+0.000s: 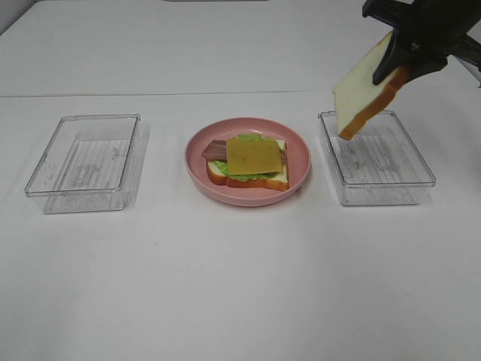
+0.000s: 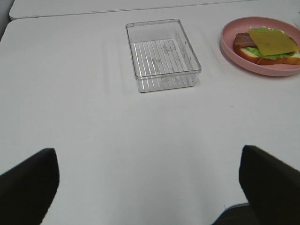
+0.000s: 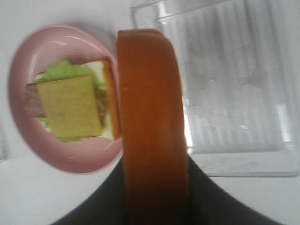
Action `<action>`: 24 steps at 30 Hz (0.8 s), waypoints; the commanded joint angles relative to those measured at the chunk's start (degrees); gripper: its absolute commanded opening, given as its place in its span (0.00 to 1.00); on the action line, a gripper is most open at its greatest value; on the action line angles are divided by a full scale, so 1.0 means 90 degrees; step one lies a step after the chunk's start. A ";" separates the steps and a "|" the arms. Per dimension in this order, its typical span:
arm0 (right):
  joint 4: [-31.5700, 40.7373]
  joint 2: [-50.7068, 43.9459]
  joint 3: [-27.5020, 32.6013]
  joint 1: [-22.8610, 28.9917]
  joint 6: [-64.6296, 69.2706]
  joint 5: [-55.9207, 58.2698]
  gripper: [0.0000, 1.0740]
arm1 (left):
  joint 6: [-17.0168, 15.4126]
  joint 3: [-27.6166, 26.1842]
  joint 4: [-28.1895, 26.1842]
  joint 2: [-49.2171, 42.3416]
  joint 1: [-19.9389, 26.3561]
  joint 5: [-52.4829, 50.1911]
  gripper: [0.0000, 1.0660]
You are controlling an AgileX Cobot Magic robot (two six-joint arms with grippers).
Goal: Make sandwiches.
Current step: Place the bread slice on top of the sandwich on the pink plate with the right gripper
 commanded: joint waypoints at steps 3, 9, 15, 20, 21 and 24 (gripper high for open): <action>0.1362 0.0019 0.0204 0.0000 -0.0738 -0.0376 0.00 | 0.0013 -0.0006 -0.0006 -0.0108 -0.0032 -0.0038 0.94; 0.2107 0.0038 0.0477 0.0089 -0.1280 -0.0770 0.00 | 0.0013 -0.0006 -0.0006 -0.0108 -0.0032 -0.0038 0.94; 0.2158 0.0159 0.0522 0.0579 -0.1572 -0.1235 0.00 | 0.0013 -0.0006 -0.0006 -0.0108 -0.0032 -0.0038 0.94; 0.2203 0.0446 0.0522 0.1038 -0.1566 -0.1432 0.00 | 0.0013 -0.0006 -0.0006 -0.0108 -0.0032 -0.0038 0.94; 0.2438 0.0611 0.0522 0.1146 -0.1534 -0.1579 0.00 | 0.0013 -0.0006 -0.0006 -0.0108 -0.0032 -0.0038 0.94; 0.3018 0.0866 0.0522 0.1197 -0.1553 -0.1681 0.00 | 0.0013 -0.0006 -0.0006 -0.0108 -0.0032 -0.0038 0.94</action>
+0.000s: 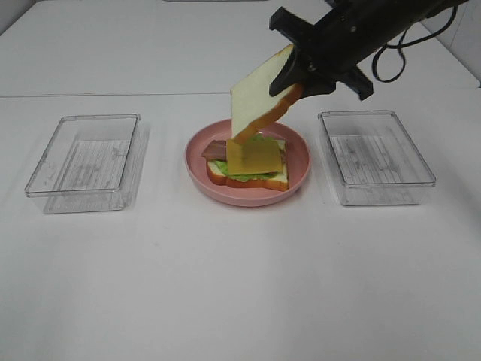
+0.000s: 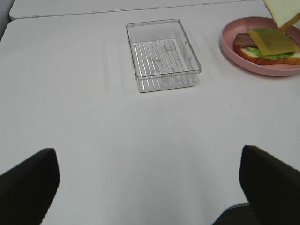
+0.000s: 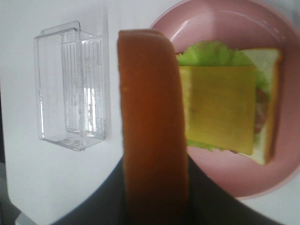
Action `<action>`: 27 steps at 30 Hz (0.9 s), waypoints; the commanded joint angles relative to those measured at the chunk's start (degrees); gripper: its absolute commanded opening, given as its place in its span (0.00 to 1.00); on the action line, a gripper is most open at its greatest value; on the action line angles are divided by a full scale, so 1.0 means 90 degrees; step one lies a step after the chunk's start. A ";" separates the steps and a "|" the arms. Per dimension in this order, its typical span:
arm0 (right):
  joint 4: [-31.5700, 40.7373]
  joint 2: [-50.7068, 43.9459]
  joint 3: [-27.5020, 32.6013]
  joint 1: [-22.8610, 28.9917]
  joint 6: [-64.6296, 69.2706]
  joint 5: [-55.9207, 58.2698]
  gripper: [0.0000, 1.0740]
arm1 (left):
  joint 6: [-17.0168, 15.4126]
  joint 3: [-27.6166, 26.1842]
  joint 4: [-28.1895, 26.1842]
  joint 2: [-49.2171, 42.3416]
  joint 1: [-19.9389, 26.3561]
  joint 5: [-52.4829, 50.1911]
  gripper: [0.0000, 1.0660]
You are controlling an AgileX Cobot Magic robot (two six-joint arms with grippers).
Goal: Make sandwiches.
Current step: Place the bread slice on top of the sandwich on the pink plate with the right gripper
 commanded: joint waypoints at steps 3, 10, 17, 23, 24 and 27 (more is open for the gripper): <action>0.1019 0.0471 0.0019 0.0038 -0.0267 -0.0216 0.00 | 0.0013 -0.0006 -0.0006 -0.0108 -0.0032 -0.0038 0.94; 0.1515 0.0999 0.0019 0.0038 -0.0446 -0.0216 0.00 | 0.0013 -0.0006 0.0000 -0.0108 -0.0032 -0.0038 0.94; 0.1693 0.1146 0.0019 0.0038 -0.0477 -0.0229 0.00 | 0.0013 -0.0006 0.0000 -0.0108 -0.0032 -0.0038 0.94; 0.1687 0.1159 0.0019 0.0070 -0.0516 -0.0357 0.00 | 0.0013 -0.0006 0.0025 -0.0108 -0.0032 -0.0038 0.94; 0.1713 0.1197 0.0019 0.0095 -0.0516 -0.0401 0.00 | 0.0013 -0.0006 0.0025 -0.0108 -0.0032 -0.0038 0.94; 0.1744 0.1216 0.0019 0.0108 -0.0516 -0.0382 0.00 | 0.0013 -0.0006 0.0025 -0.0108 -0.0032 -0.0038 0.94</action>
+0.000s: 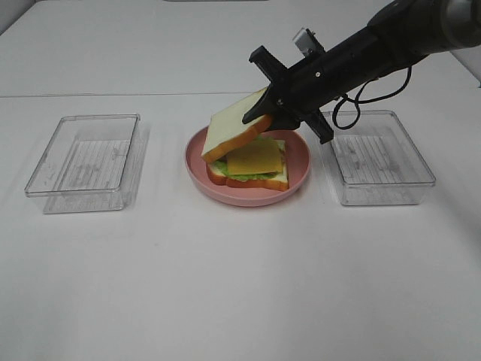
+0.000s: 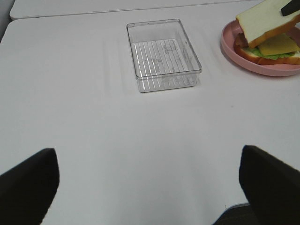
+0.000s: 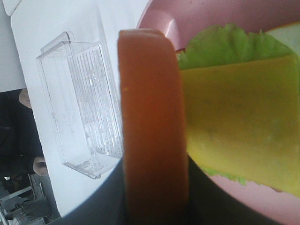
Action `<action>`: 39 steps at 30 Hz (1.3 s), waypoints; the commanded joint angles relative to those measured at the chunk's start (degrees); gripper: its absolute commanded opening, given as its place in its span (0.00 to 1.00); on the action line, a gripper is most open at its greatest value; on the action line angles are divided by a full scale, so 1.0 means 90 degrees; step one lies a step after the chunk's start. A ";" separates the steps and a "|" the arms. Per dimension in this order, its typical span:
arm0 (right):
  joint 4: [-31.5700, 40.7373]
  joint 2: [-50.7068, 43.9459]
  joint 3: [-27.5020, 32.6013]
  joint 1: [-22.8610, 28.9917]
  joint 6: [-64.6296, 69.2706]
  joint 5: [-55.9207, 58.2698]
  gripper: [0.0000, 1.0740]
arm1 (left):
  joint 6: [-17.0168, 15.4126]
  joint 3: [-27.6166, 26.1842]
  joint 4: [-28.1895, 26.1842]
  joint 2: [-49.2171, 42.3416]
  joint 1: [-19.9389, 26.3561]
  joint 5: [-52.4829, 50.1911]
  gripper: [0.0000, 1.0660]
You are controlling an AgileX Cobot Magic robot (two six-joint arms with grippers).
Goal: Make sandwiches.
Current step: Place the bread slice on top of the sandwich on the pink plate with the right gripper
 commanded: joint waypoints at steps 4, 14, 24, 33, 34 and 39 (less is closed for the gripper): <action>0.0064 0.0204 0.0019 0.0051 -0.0140 0.0115 0.00 | 0.0013 -0.0006 0.0013 -0.0108 -0.0032 -0.0038 0.94; -0.0057 0.0204 0.0019 0.0051 -0.0140 0.0115 0.19 | 0.0013 -0.0006 0.0013 -0.0108 -0.0032 -0.0038 0.94; -0.0146 0.0204 0.0006 0.0045 -0.0407 0.0388 0.70 | 0.0013 -0.0006 0.0013 -0.0108 -0.0032 -0.0038 0.94; -0.1445 0.0025 -0.0242 0.0045 0.0115 0.0446 0.71 | 0.0013 -0.0006 0.0025 -0.0108 -0.0032 -0.0038 0.94; -0.1445 0.0025 -0.0242 0.0045 0.0115 0.0446 0.71 | 0.0013 -0.0006 0.0025 -0.0108 -0.0032 -0.0038 0.94; -0.2878 -0.0172 -0.0618 0.0045 0.1241 0.0522 0.76 | 0.0013 -0.0006 0.0025 -0.0108 -0.0032 -0.0038 0.94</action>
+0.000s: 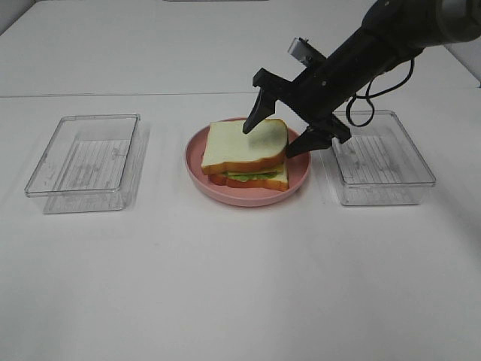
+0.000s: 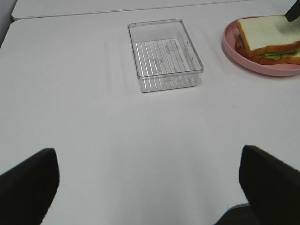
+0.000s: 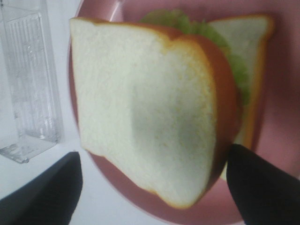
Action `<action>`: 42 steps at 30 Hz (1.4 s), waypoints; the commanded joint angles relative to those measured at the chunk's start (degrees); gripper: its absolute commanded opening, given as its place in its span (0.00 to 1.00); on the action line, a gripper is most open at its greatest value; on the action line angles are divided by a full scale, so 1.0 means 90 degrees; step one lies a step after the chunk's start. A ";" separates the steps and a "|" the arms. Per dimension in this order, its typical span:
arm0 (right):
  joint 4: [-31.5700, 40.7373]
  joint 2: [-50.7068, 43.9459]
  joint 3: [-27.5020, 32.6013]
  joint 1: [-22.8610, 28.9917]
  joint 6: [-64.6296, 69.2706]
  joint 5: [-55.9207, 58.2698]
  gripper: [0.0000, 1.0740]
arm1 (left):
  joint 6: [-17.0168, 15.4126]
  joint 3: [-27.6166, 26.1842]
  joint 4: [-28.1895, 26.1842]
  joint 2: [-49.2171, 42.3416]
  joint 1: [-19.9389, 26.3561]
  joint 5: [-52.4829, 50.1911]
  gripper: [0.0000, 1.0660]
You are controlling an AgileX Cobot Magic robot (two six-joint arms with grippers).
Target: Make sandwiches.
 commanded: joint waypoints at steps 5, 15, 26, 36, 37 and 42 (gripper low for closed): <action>-0.1859 -0.0376 -0.0688 0.0000 0.1197 0.0643 0.76 | 0.0013 -0.0006 -0.0006 -0.0108 -0.0032 -0.0038 0.94; -0.3794 -0.0477 -0.2126 -0.0006 0.1362 0.2069 0.76 | 0.0013 -0.0006 -0.0006 -0.0108 -0.0032 -0.0038 0.94; -0.4106 -0.0477 -0.2375 -0.1089 0.1324 0.2737 0.76 | 0.0013 -0.0006 0.0000 -0.0108 -0.0032 -0.0038 0.94; -0.3979 -0.0751 -0.2044 -0.1203 0.1038 0.2737 0.76 | 0.0013 -0.0006 0.0000 -0.0108 -0.0032 -0.0038 0.94; -0.4119 -0.1063 -0.1598 -0.1190 0.0999 0.2737 0.76 | 0.0013 -0.0006 0.0000 -0.0108 -0.0032 -0.0038 0.94; -0.4272 -0.2336 0.0178 -0.1190 0.1012 0.2725 0.76 | 0.0013 -0.0006 0.0000 -0.0108 -0.0032 -0.0038 0.94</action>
